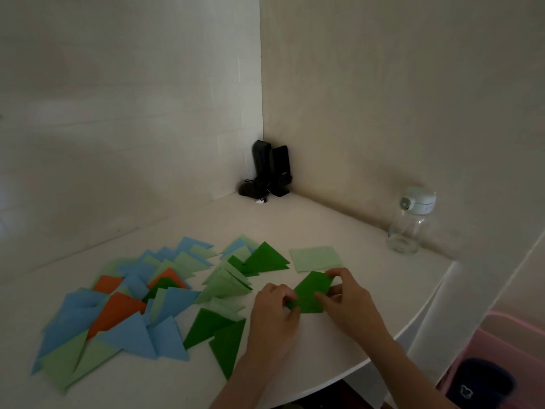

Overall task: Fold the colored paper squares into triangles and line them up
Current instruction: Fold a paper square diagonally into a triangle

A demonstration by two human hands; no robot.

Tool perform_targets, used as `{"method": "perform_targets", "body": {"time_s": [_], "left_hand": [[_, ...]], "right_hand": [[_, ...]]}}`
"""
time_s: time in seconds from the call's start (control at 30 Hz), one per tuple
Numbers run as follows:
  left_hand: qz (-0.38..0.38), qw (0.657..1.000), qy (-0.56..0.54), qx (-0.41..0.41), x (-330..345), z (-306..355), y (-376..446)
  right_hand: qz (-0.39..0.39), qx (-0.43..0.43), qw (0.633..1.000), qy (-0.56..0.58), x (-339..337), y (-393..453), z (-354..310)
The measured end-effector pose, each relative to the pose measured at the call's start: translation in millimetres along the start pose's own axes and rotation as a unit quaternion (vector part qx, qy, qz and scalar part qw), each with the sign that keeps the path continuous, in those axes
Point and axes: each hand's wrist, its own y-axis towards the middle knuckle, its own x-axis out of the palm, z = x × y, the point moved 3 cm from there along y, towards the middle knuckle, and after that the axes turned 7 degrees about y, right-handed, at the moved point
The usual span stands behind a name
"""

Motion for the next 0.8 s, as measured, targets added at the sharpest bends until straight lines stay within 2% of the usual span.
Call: {"method": "perform_targets", "body": {"time_s": [0.17,0.3,0.4,0.53,0.67,0.73,0.8], "left_hand": [[-0.023,0.999,-0.006,0.037,-1.6,-6.0,-1.3],[-0.022,0.990,0.070,0.118,-7.7,-6.6,0.4],[-0.041,0.984,0.069,0.156,-8.7,-6.9,-0.8],[-0.067,0.980,0.082,0.169,-6.0,-10.0,-0.3],[-0.056,0.981,0.075,0.170,-6.5,-8.8,0.7],[-0.046,0.984,0.061,0.162,-6.6,-8.7,0.6],[-0.047,0.984,0.055,0.162,-7.3,-8.6,-0.2]], "right_hand": [[0.007,-0.069,0.995,-0.071,12.9,-0.1,-2.7],[0.011,-0.057,0.996,-0.062,6.9,14.4,-0.4],[-0.015,-0.036,0.997,-0.059,4.1,22.7,-1.5],[-0.055,-0.081,0.990,-0.103,9.7,19.9,-4.4],[-0.008,-0.118,0.986,-0.118,1.6,9.1,2.9],[-0.047,-0.098,0.987,-0.118,1.4,6.6,6.3],[-0.091,-0.089,0.978,-0.163,7.1,6.6,7.4]]}}
